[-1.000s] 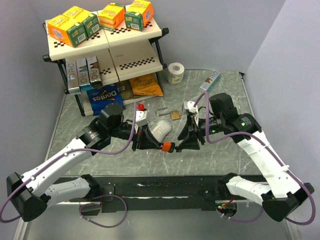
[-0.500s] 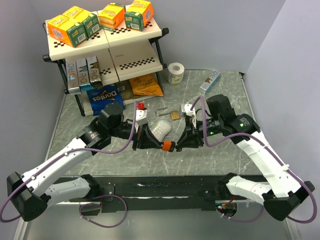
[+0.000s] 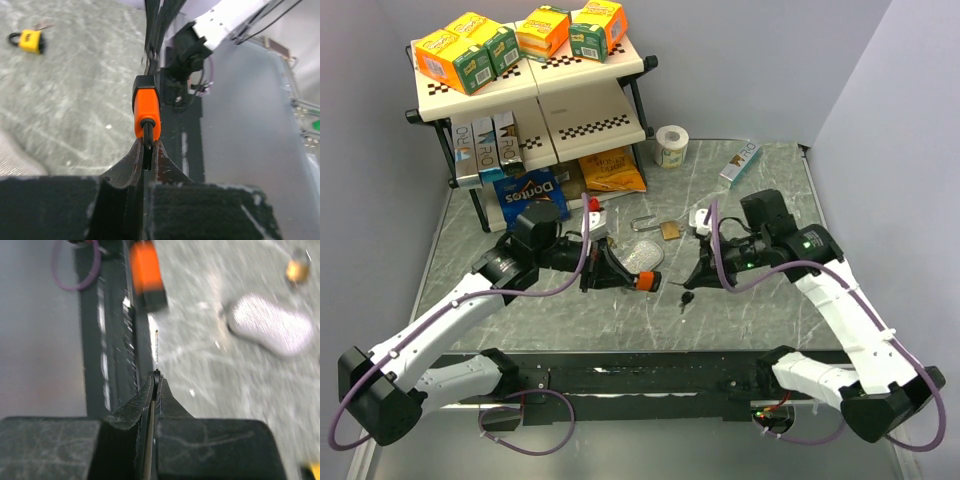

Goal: Lock with the key
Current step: Lock the lock, then place the key at the center of the board.

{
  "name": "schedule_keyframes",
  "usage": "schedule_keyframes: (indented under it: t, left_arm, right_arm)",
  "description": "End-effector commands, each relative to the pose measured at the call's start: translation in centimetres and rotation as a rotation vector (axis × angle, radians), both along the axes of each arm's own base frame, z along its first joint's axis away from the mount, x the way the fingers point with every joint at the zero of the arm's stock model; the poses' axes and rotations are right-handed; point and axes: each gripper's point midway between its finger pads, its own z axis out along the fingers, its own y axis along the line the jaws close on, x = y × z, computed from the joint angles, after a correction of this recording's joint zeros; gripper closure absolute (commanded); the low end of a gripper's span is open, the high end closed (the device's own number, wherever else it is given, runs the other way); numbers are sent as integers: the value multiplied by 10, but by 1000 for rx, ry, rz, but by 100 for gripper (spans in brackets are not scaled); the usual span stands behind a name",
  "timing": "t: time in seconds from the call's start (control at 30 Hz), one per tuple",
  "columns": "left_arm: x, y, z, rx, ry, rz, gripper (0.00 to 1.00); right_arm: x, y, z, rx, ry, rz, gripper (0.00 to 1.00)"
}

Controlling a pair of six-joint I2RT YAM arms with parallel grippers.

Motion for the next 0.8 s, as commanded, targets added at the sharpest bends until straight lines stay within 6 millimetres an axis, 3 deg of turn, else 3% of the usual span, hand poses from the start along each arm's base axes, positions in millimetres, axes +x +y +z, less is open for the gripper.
schedule_keyframes:
  t: [0.0,0.43,0.47,0.77]
  left_arm:
    - [1,10,7,-26,-101,-31,99]
    - [13,9,-20,25,-128,-12,99]
    - [14,9,-22,29,-119,-13,99]
    - [21,-1,-39,52,-38,-13,99]
  right_arm:
    - [14,-37,-23,-110,-18,-53,100]
    - [70,-161,-135,-470,86,-239,100]
    - [79,-168,-142,-490,54,-237,100]
    - [95,-201,-186,-589,125,-269,100]
